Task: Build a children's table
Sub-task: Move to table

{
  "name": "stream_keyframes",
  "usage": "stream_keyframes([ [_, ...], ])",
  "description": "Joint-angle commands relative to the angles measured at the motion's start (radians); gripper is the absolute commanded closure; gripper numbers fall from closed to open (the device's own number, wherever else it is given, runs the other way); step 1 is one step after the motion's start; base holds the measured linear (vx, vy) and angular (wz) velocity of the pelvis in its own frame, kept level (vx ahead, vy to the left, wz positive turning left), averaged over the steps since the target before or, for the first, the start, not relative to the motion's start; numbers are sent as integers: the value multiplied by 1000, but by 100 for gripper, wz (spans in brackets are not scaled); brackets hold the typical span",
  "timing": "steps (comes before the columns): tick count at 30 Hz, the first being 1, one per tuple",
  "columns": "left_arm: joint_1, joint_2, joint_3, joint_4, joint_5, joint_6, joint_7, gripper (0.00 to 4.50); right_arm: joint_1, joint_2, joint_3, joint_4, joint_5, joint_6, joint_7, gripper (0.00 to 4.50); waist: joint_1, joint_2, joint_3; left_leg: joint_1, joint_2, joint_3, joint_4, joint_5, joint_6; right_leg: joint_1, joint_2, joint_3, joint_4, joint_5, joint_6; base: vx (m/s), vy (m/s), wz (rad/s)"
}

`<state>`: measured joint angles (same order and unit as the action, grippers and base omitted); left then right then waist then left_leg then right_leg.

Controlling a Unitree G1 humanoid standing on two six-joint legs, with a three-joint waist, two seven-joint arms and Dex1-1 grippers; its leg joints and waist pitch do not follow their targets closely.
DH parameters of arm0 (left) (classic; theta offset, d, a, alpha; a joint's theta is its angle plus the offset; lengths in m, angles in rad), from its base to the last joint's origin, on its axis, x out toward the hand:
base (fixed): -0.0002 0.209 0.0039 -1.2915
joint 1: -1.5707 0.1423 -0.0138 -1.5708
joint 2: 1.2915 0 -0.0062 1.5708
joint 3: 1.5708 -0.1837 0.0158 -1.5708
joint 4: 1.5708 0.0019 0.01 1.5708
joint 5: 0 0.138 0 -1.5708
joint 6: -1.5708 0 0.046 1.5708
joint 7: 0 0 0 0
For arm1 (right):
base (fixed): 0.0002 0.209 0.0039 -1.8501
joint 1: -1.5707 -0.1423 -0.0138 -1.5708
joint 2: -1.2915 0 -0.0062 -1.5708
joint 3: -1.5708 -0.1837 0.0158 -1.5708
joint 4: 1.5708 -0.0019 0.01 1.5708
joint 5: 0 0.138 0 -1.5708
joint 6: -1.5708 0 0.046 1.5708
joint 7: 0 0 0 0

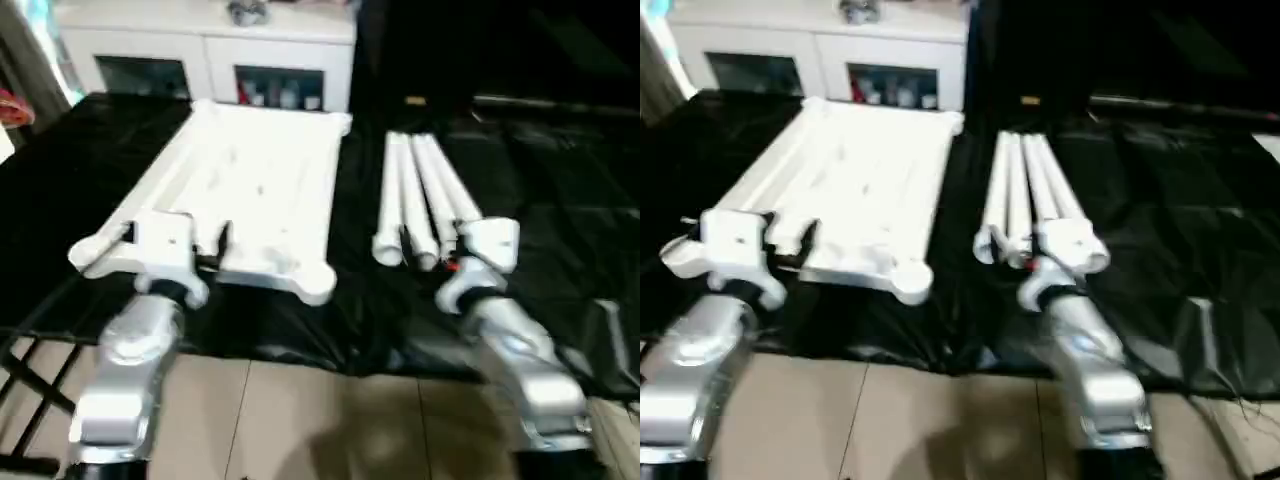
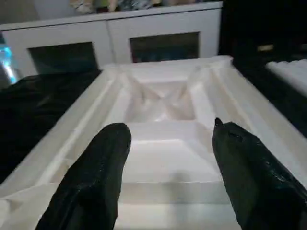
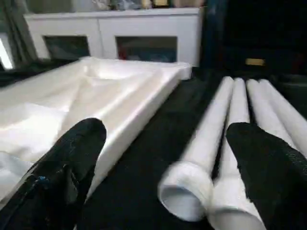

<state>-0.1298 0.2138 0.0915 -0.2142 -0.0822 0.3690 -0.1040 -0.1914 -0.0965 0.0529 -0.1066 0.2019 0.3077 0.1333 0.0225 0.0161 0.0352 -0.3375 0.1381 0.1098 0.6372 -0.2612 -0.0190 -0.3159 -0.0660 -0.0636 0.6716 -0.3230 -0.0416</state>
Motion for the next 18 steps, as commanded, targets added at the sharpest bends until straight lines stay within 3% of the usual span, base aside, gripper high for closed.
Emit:
stream_keyframes([
  [1, -17, -9, -20, 5, -1, -7, -13, 135, 9, -18, -29, 5, -3, -9, -19, 0, -28, 13, -50, 117, 139, -108, -93, 86, 444, -76, -45, 21, -17, 50, -50, 51, -9, 2],
  [2, -19, -8, -23, 8, 1, -9, -15, 135, 11, -16, -32, 5, -4, -11, -21, 0, 15, -34, -51, -34, -11, 14, -15, 25, 330, 85, -92, 99, -123, 170, -124, 51, -9, 2],
  [3, -21, -9, -25, 12, 0, -11, -18, 135, 12, -14, -35, 5, -5, -12, -22, 0, 36, -25, -51, -75, -16, 14, 23, 11, 287, 128, -142, 141, -155, 124, -156, 60, -15, 9],
  [4, -23, -9, -27, 14, -1, -12, -20, 135, 13, -11, -38, 6, -9, -14, -20, 0, 55, -14, -49, -98, 15, -2, 45, 19, 186, 141, -168, 152, -174, 33, -206, 75, -19, 8],
  [5, -26, -9, -29, 16, -3, -13, -23, 135, 13, -8, -41, 4, -11, -14, -19, 0, 54, 0, -44, -99, 29, -4, 7, 54, 128, 139, -124, 109, -171, -26, -213, 75, -19, 8],
  [6, -27, -9, -31, 18, -4, -14, -25, 135, 13, -6, -43, 4, -13, -15, -18, 0, 47, 16, -41, -78, 44, -2, -30, 59, 107, 125, -98, 75, -169, -74, -200, 73, 5, 2],
  [7, -29, -11, -31, 21, -7, -15, -26, 135, 14, -5, -43, 5, -14, -16, -17, 0, 27, 51, -45, -21, 66, -20, -89, 10, 101, 95, -21, 18, -137, -112, -140, 87, 28, 2],
  [8, -30, -13, -32, 23, -7, -16, -26, 135, 14, -5, -44, 5, -14, -17, -17, 0, -12, 68, -64, 112, 120, -94, -105, -37, 206, -3, 11, -17, -49, -80, -103, 87, 28, 2],
  [9, -31, -14, -32, 25, -7, -18, -26, 135, 14, -5, -43, 6, -14, -18, -17, 0, -46, 61, -75, 154, 146, -142, -110, 5, 298, -54, 13, -20, 1, -74, -53, 141, 19, 1],
  [10, -31, -17, -34, 28, -4, -21, -26, 135, 14, -5, -40, 8, -14, -23, -17, 0, -39, 48, -71, 167, 174, -165, -95, 57, 435, -103, -9, -1, 51, -74, 50, 142, -4, 1],
  [11, -29, -18, -36, 28, -2, -22, -26, 135, 14, -10, -33, 9, -21, -27, -15, 0, -41, 35, -57, 135, 179, -153, -111, 67, 492, -121, -32, 17, 77, -31, 104, 142, -4, 1],
  [12, -29, -18, -37, 28, -1, -22, -26, 135, 14, -11, -30, 9, -24, -28, -14, 0, -41, 35, -57, 135, 179, -153, -111, 67, 492, -121, -32, 17, 77, -31, 104, 73, -33, -3],
  [13, -25, -22, -39, 24, 0, -23, -25, 135, 14, -21, -13, 7, -34, -30, -2, 0, -33, 5, -36, 76, 94, -58, -118, -99, 387, -83, -41, 36, -16, 87, 48, 0, 0, 0],
  [14, -22, -24, -40, 22, 1, -23, -24, 135, 15, -23, -6, 6, -34, -26, 8, 0, -9, -64, -55, -9, -20, 9, -40, -208, 263, 38, -74, 126, -120, -25, 49, 0, 0, 0],
  [15, -18, -24, -41, 20, 3, -24, -23, 135, 16, -22, -2, 4, -37, -27, 15, 0, 41, -62, -40, -98, -48, -2, 78, -170, 278, 106, -208, 145, -174, -158, 103, 54, -93, 13],
  [16, -16, -24, -42, 19, 4, -24, -22, 135, 16, -20, 1, 3, -38, -28, 17, 0, 28, -53, -43, -105, -17, -29, 125, -68, 172, 82, -237, 100, -182, -320, 204, 64, -116, 32],
  [17, -10, -25, -43, 17, 5, -26, -21, 135, 16, -17, 4, 5, -38, -25, 25, 0, 29, -39, -45, -114, -10, -30, 118, -11, 91, 82, -233, 50, -188, -367, 193, 64, -116, 32],
  [18, -9, -25, -43, 17, 5, -27, -21, 135, 16, -17, 4, 6, -39, -27, 27, 0, 24, -38, -39, -119, -4, -24, 112, 7, 82, 81, -233, 22, -199, -383, 153, 65, -58, 38],
])
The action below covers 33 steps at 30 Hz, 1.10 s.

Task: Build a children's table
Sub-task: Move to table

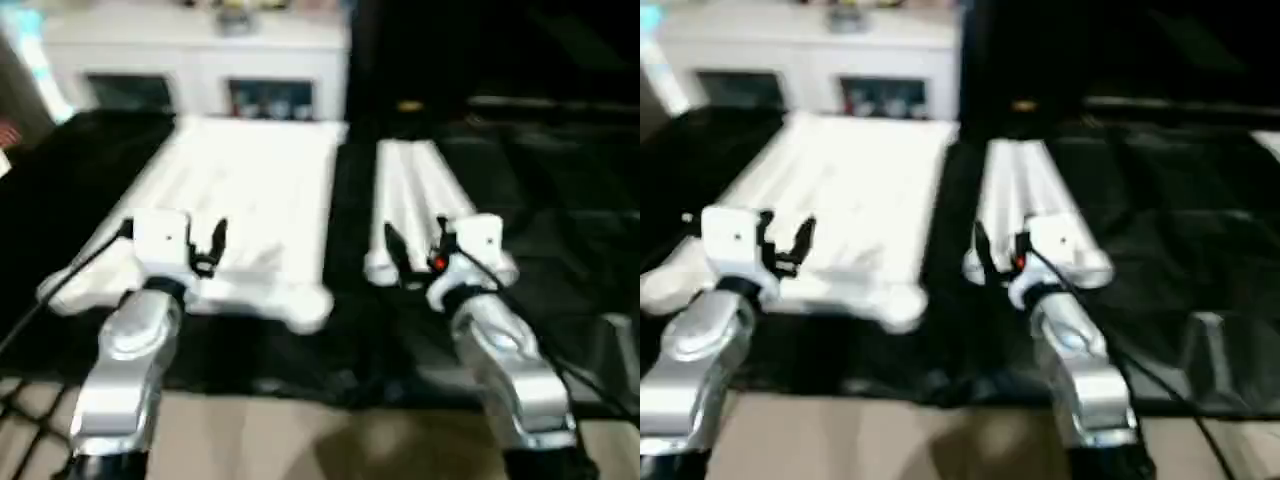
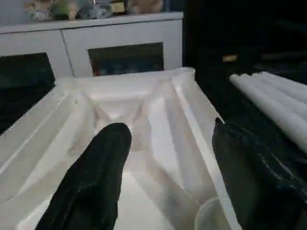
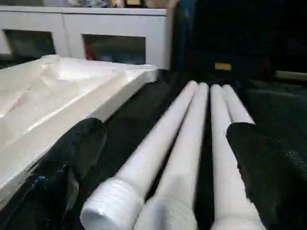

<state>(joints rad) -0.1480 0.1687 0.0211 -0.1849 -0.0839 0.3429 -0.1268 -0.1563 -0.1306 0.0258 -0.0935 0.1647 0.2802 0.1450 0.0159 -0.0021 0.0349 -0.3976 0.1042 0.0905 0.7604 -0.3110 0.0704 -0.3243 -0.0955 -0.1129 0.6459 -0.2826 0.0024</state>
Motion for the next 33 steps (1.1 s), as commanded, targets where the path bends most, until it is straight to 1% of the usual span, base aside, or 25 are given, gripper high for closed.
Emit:
stream_keyframes([
  [1, 13, 20, 28, -12, 7, -4, 1, 135, -20, 18, 33, -3, 0, -4, 19, 0, 27, -1, -33, -12, 52, 12, -86, 73, -37, 79, -129, 85, -183, -514, -77, 83, 4, 24],
  [2, 15, 20, 29, -12, 8, -5, 1, 135, -20, 20, 31, -1, 3, -4, 17, 0, 38, 40, -40, 10, 88, 17, -163, 92, -30, 100, -87, 49, -175, -447, -152, 83, 4, 24],
  [3, 18, 21, 30, -11, 9, -6, 0, 135, -22, 23, 28, 2, 5, -5, 12, 0, 27, 39, -17, 16, 107, 0, -211, -2, -29, 83, -35, 23, -155, -418, -136, 131, 54, -1],
  [4, 19, 22, 31, -11, 10, -8, -1, 135, -24, 24, 26, 4, 10, -5, 10, 0, -1, 79, -40, 131, 165, -64, -245, -197, 0, 9, 27, 6, -53, -282, -129, 189, 69, 6],
  [5, 21, 23, 31, -10, 10, -9, -2, 135, -25, 24, 25, 5, 12, -6, 9, 0, -24, 72, -62, 205, 209, -134, -252, -193, 100, -58, 27, 27, 43, -134, -89, 189, 69, 6],
  [6, 22, 23, 32, -9, 12, -10, -3, 135, -25, 22, 25, 7, 10, -7, 10, 0, -24, 72, -62, 205, 209, -134, -252, -193, 100, -58, 27, 27, 43, -134, -89, 184, 51, 14],
  [7, 24, 25, 31, -9, 12, -11, -2, 135, -24, 22, 24, 8, 7, -8, 13, 0, -21, 65, -56, 201, 207, -128, -239, -114, 203, -94, 18, 41, 76, -74, -12, 140, 28, 4],
  [8, 26, 28, 29, -9, 12, -12, -2, 135, -22, 24, 19, 7, 7, -9, 18, 0, -19, 57, -42, 163, 169, -78, -247, -20, 289, -111, 14, 43, 87, 9, 34, 140, 28, 4],
  [9, 26, 30, 29, -9, 13, -12, -2, 135, -21, 26, 18, 6, 9, -6, 20, 0, -19, 50, -40, 156, 152, -54, -250, -33, 283, -110, 12, 46, 67, 50, 22, 110, -4, 0],
  [10, 26, 33, 28, -8, 13, -11, -5, 135, -19, 29, 14, 5, 16, -2, 23, 0, -20, 17, -35, 124, 101, -5, -245, -123, 218, -71, -9, 70, -19, 112, -24, 96, -52, -3],
  [11, 24, 40, 24, -4, 15, -15, -14, 135, -16, 30, 15, 0, 15, 3, 25, 0, 7, -14, -37, 81, 38, 40, -202, -225, 123, -1, -70, 140, -112, -112, -74, 96, -52, -3],
  [12, 24, 40, 24, -4, 15, -15, -14, 135, -16, 30, 15, 0, 15, 3, 25, 0, 27, -26, -35, 80, 3, 53, -128, -200, 80, 19, -119, 202, -164, -303, -121, 82, -103, 4],
  [13, 23, 45, 21, -2, 12, -15, -24, 135, -14, 33, 12, -3, 23, 9, 29, 0, 47, -44, -44, 61, 0, 45, -69, -133, -31, 85, -100, 299, -167, -477, -274, 97, -93, -15],
  [14, 25, 48, 17, -1, 1, -26, -44, 135, -10, 33, 11, -8, 25, 12, 30, 0, 85, -34, -41, 34, 0, 25, -54, -44, -102, 98, -67, 353, -153, -294, -349, 97, -93, -15],
  [16, 35, 78, -10, -10, -21, -30, -124, 135, -1, 29, 12, -24, 18, 10, 27, 0, 101, -21, -43, 3, 2, -1, -48, 42, -179, 102, -18, 378, -120, 47, -367, 109, -21, -41],
  [17, 37, 90, -19, -11, -25, -28, -148, 135, 1, 28, 12, -28, 22, 12, 26, 0, 92, 21, -43, 40, 22, -5, -148, 159, -273, 24, 122, 329, -75, 389, -190, 97, 1, -38],
  [18, 38, 102, -27, -10, -23, -33, -166, 135, 1, 23, 14, -31, 22, 14, 30, 0, 94, 50, -57, 75, 47, -2, -172, 237, -275, -16, 147, 295, -43, 401, -105, 73, 50, -38],
  [19, 40, 120, -38, -8, -20, -39, -191, 135, 2, 16, 16, -36, 22, 17, 36, 0, 65, 56, -77, 100, 115, -58, -164, 535, -166, -51, 84, 209, 31, 463, -58, 62, 29, -24],
  [20, 42, 190, -70, -6, -45, -39, -313, 135, 5, -27, 18, -57, 40, 34, 97, 0, 69, 56, -76, 125, 122, -46, -134, 677, -110, -96, 37, 189, 5, 425, -47, 62, 29, -24],
  [22, 41, 222, -85, -5, -55, -44, -370, 135, 5, -50, 18, -66, 54, 49, 131, 0, 72, 27, -66, 71, 82, -14, -140, 582, -123, -46, 22, 196, -16, 467, -55, 0, 0, 0],
  [23, 35, 257, -99, 0, -65, -54, -429, 135, 3, -79, 22, -77, 68, 66, 180, 0, 82, 18, -57, 38, 64, 5, -161, 266, -178, -16, 8, 209, -38, 414, -70, 0, 0, 0],
  [25, 27, 284, -109, 4, -76, -63, -486, 135, 2, -107, 28, -89, 81, 78, 226, 0, 71, 19, -42, 48, 75, 9, -187, 14, -190, -21, 5, 207, -64, 167, -91, -51, 4, 12],
  [28, -10, 354, -128, 20, -123, -55, -641, 135, -13, -182, 43, -110, 117, 102, 344, 0, 55, 31, -30, 61, 92, 7, -213, -134, -156, -32, -6, 196, -91, -125, -133, -58, -9, 7],
  [31, -31, 394, -141, 34, -148, -51, -723, 135, -19, -225, 51, -122, 135, 113, 402, 0, 49, 21, -23, 61, 92, 10, -215, -162, -125, -34, -16, 200, -106, -272, -142, -40, -12, 4],
  [33, -39, 410, -147, 41, -158, -51, -757, 135, -20, -245, 55, -128, 142, 117, 426, 0, 45, 18, -26, 56, 92, 13, -214, -123, -115, -31, -18, 199, -107, -274, -150, 0, 0, 0],
])
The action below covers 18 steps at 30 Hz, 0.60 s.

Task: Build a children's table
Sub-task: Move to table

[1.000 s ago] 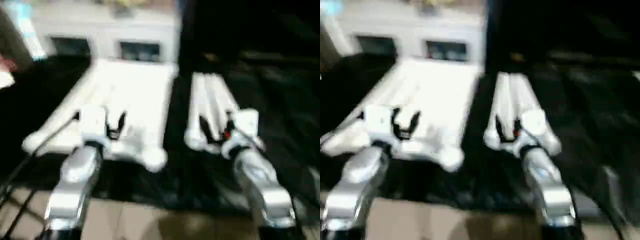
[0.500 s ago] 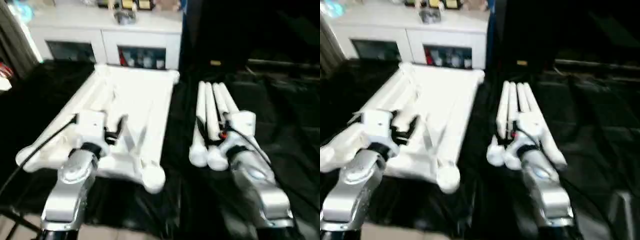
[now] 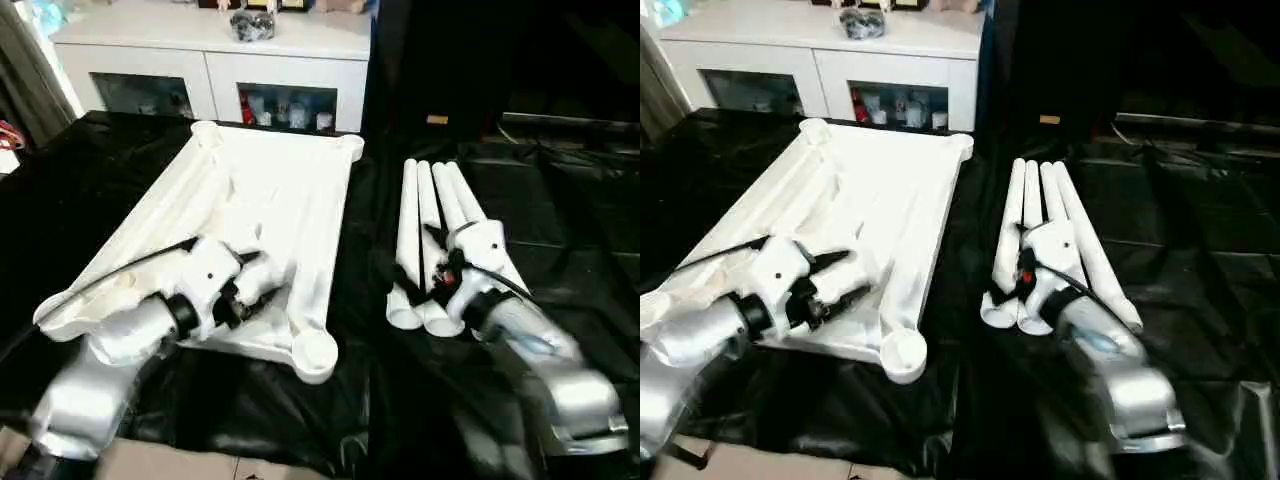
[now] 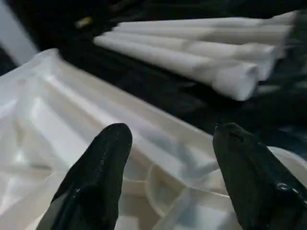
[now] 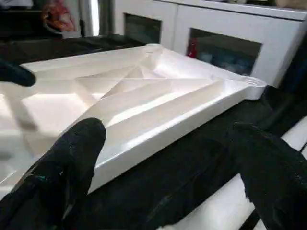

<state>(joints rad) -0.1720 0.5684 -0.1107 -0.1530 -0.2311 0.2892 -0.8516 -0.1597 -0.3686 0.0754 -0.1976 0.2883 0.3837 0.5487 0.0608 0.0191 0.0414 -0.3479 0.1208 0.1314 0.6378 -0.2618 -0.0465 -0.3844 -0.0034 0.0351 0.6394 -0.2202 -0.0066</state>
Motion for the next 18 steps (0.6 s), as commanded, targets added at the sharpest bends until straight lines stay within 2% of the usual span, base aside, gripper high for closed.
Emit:
stream_keyframes([
  [1, -30, 36, -32, 23, -15, 7, -88, 135, -19, -43, 13, -35, 26, 14, 69, 0, 2, -2, -34, 6, 76, -25, -90, -160, 4, 27, -111, 51, -101, -334, -143, 0, 0, 0],
  [2, -51, 75, -62, 45, -14, 17, -165, 164, -22, -95, 25, -50, 40, 16, 145, 0, 0, 4, -36, 4, 79, -25, -91, -141, 15, 29, -109, 47, -98, -304, -148, 0, 0, 0],
  [3, -51, 75, -62, 45, -14, 17, -165, 171, -22, -95, 25, -50, 40, 16, 145, 0, 1, 4, -37, 5, 81, -24, -92, -139, 19, 30, -109, 46, -96, -290, -149, 0, 0, 0],
  [4, -51, 75, -62, 45, -14, 17, -165, 171, -22, -95, 25, -50, 40, 16, 145, 0, -2, 5, -38, 2, 83, -20, -89, -121, 21, 30, -110, 43, -91, -233, -163, 0, 0, 0],
  [5, -63, 105, -92, 66, 2, 14, -219, 171, -22, -142, 38, -63, 45, 19, 215, 0, -4, 6, -38, 0, 83, -19, -90, -118, 22, 31, -111, 40, -90, -219, -171, 0, 0, 0],
  [6, -63, 105, -92, 66, 2, 14, -219, 171, -22, -142, 38, -63, 45, 19, 215, 0, -3, 10, -40, 4, 86, -16, -89, -132, 23, 32, -111, 37, -91, -213, -178, 0, 0, 0],
  [7, -69, 118, -108, 81, 16, 7, -240, 199, -21, -168, 48, -68, 44, 22, 250, 0, -5, 11, -42, 4, 88, -15, -88, -123, 21, 31, -112, 36, -88, -185, -187, 0, 0, 0],
  [8, -75, 125, -121, 100, 35, -9, -250, 213, -22, -185, 55, -69, 43, 28, 273, 0, -6, 14, -44, 2, 92, -13, -88, -97, 28, 34, -113, 29, -84, -107, -209, 0, 0, 0],
  [10, -85, 132, -138, 129, 60, -31, -256, 209, -24, -203, 64, -71, 42, 31, 295, 0, -6, 16, -46, 0, 93, -12, -87, -82, 34, 39, -114, 25, -82, -61, -224, 0, 0, 0],
  [11, -98, 131, -150, 172, 95, -75, -248, 235, -28, -216, 72, -74, 45, 37, 313, 0, -5, 15, -47, -2, 93, -11, -85, -68, 37, 43, -115, 24, -80, -34, -227, 0, 0, 0],
  [12, -104, 130, -154, 193, 108, -96, -249, 253, -30, -222, 75, -76, 47, 41, 323, 0, -6, 14, -47, -4, 93, -11, -85, -67, 39, 44, -115, 23, -81, -31, -227, 0, 0, 0],
  [16, -121, 147, -177, 249, 130, -131, -282, 266, -35, -250, 93, -81, 52, 54, 352, 0, -5, 16, -46, -3, 97, -13, -87, -68, 31, 46, -122, 22, -78, -25, -239, 0, 0, 0],
  [18, -126, 155, -188, 262, 139, -137, -292, 305, -37, -263, 107, -76, 43, 51, 364, 0, -4, 16, -45, 0, 100, -13, -88, -80, 26, 44, -122, 21, -79, -39, -244, 0, 0, 0],
])
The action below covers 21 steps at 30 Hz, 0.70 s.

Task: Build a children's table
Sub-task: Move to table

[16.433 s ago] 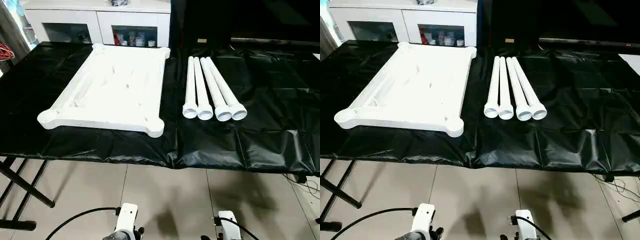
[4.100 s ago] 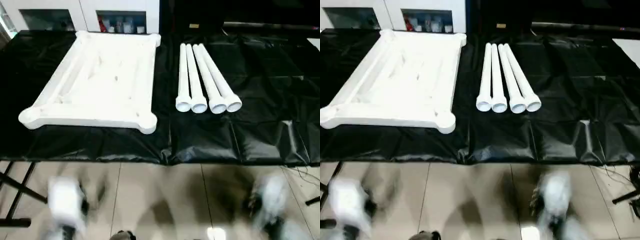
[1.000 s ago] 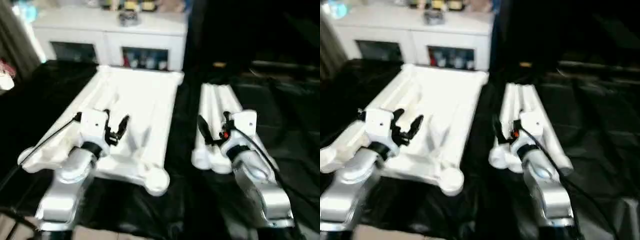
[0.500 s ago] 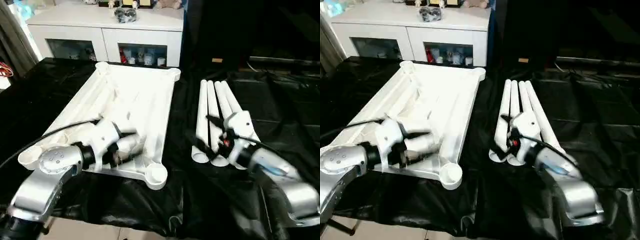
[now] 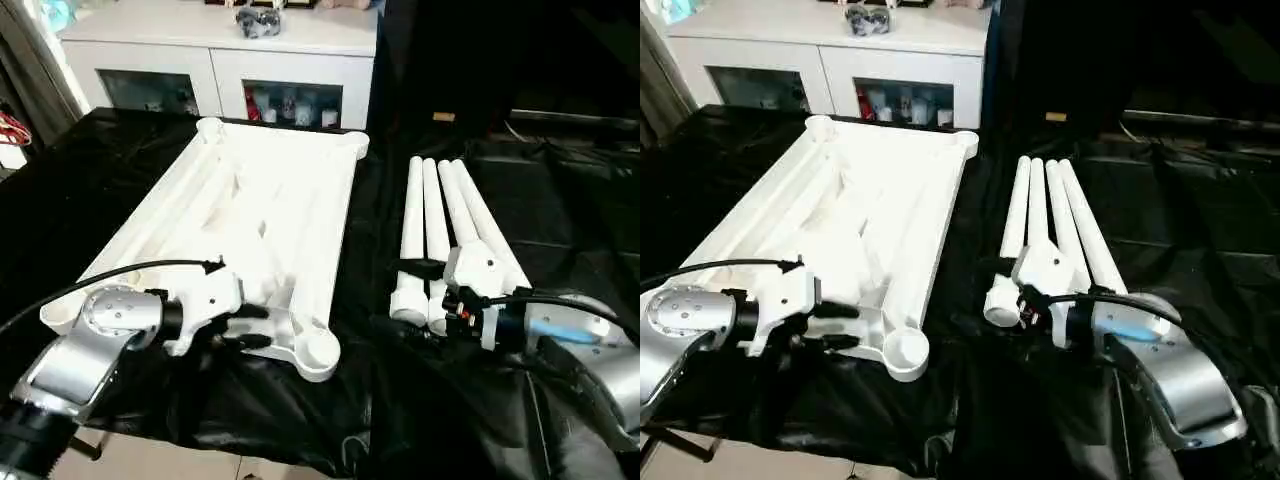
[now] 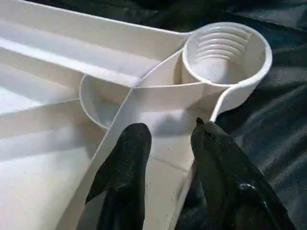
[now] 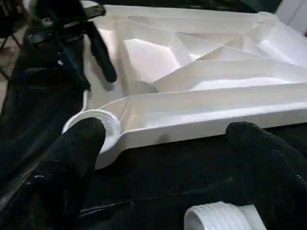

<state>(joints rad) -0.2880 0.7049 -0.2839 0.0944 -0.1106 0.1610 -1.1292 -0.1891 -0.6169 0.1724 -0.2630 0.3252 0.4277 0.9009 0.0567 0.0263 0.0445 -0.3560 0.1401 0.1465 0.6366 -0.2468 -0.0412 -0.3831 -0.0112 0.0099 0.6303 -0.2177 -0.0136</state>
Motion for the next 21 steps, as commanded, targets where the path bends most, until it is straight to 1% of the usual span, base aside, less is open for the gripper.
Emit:
stream_keyframes([
  [1, -11, 22, -20, 17, 21, -10, -20, 309, -8, -17, 14, -9, 4, 7, 16, 0, 0, 8, -48, 9, 81, -27, -87, -100, 20, 43, -115, 46, -70, -45, -239, 0, 0, 0],
  [3, -19, 28, -35, 29, 30, -20, -43, 312, -8, -26, 24, -10, -3, 10, 41, 0, -1, 7, -46, 8, 81, -27, -89, -115, 17, 44, -116, 47, -72, -71, -239, 0, 0, 0],
  [5, -26, 29, -43, 38, 36, -34, -56, 335, -10, -29, 31, -9, -6, 12, 54, 0, -2, 6, -45, 8, 81, -27, -90, -126, 15, 44, -118, 47, -74, -101, -237, 0, 0, 0],
  [6, -27, 28, -43, 39, 36, -35, -58, 353, -11, -29, 31, -9, -6, 12, 54, 0, -3, 6, -44, 8, 82, -27, -91, -126, 14, 43, -119, 47, -75, -105, -237, 0, 0, 0],
  [9, -43, 20, -47, 65, 36, -55, -89, 356, -20, -33, 37, 0, -8, 15, 67, 0, -4, 6, -45, 8, 81, -26, -90, -122, 15, 43, -119, 48, -75, -107, -237, 0, 0, 0],
  [11, -50, 20, -49, 68, 30, -55, -104, 385, -25, -35, 41, 6, -8, 13, 71, 0, -4, 7, -46, 9, 82, -25, -90, -118, 15, 42, -119, 46, -72, -99, -241, 0, 0, 0],
  [12, -50, 20, -49, 68, 30, -55, -105, 393, -25, -36, 41, 6, -8, 13, 71, 0, -3, 7, -46, 10, 83, -25, -91, -118, 16, 41, -120, 46, -73, -95, -244, 0, 0, 0],
  [15, -57, 22, -48, 66, 21, -50, -120, 396, -28, -38, 42, 10, -9, 11, 75, 0, -2, 8, -47, 11, 83, -22, -90, -114, 18, 41, -121, 45, -71, -82, -249, 0, 0, 0],
  [16, -59, 20, -48, 67, 18, -54, -124, 396, -27, -39, 42, 11, -10, 11, 78, 0, -2, 6, -46, 9, 84, -23, -91, -112, 20, 42, -121, 44, -71, -79, -251, 0, 0, 0],
  [18, -64, 15, -45, 71, 14, -55, -127, 396, -27, -39, 43, 11, -11, 11, 80, 0, -3, 7, -47, 8, 84, -22, -91, -111, 21, 42, -122, 43, -70, -75, -251, 0, 0, 0],
  [19, -70, 9, -43, 76, 8, -25, -130, 379, -27, -39, 44, 11, -13, 11, 82, 0, -3, 7, -46, 9, 84, -22, -91, -114, 21, 41, -122, 43, -71, -79, -251, 0, 0, 0],
  [20, -73, 7, -43, 81, 10, -20, -132, 368, -26, -39, 44, 12, -15, 10, 84, 0, -3, 6, -46, 11, 83, -20, -91, -117, 20, 40, -122, 44, -72, -92, -251, 0, 0, 0],
  [21, -76, 5, -44, 85, 15, -24, -130, 361, -25, -40, 45, 12, -17, 9, 85, 0, -3, 6, -46, 10, 83, -20, -91, -118, 19, 40, -122, 43, -72, -96, -251, 0, 0, 0],
])
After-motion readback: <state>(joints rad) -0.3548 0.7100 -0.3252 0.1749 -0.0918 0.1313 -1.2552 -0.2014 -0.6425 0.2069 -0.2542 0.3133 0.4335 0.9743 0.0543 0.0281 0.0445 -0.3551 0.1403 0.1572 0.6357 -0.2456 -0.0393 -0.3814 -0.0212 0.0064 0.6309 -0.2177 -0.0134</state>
